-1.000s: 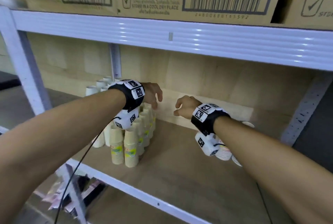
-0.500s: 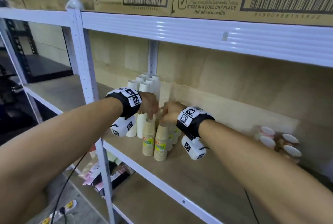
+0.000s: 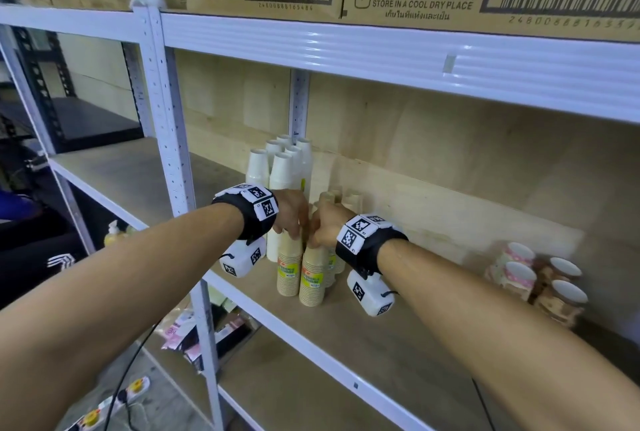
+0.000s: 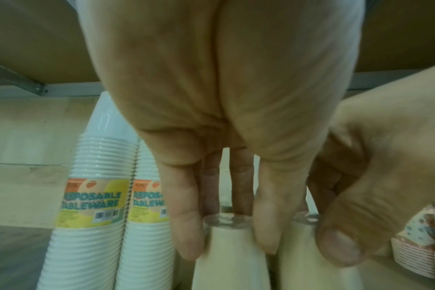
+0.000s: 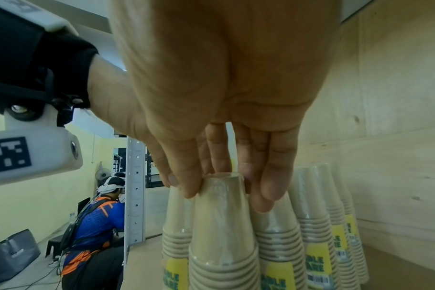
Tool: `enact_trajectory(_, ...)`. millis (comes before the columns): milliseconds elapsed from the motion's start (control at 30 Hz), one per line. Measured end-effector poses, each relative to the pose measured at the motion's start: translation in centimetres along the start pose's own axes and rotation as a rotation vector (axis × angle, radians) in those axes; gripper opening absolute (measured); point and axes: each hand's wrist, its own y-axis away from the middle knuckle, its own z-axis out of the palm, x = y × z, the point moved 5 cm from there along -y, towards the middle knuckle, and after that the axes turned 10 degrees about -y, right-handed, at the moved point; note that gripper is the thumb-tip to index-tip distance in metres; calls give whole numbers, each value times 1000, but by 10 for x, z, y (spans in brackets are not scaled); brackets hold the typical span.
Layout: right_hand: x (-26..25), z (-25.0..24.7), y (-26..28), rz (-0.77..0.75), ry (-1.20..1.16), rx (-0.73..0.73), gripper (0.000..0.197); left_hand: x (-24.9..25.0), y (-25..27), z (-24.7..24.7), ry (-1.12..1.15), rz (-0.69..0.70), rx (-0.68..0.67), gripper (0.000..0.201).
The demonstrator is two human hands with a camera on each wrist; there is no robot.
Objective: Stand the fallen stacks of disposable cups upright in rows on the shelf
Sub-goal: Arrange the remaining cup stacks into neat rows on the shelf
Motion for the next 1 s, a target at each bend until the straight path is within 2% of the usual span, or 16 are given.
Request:
enact_trajectory(300,1,-3,9,-33,14,28,30,-4,-3,2,32,2,9,37)
enact_trajectory(467,9,-9,12,-45,42,-10,24,4,-3,-2,-1,-2,-14,34)
enact_trajectory(600,25,-16,16,23,56,0,23,15,-5,-6,25,24,-51,33)
enact_trajectory(733,46,-24,10,161,102,43,37,34,-5,-15,75,88,-79,27)
enact_trajectory(800,57,-30,12,176,108,12,34,47,-6,-22,77,124,-68,28)
enact_trajectory(900,75,-47,23,246,122,53,39,67,-11,-35,84,170,-36,25)
enact_trajectory(1000,92,-59,30,275,118,89,32,85,-22,-46,115,195,-6,24)
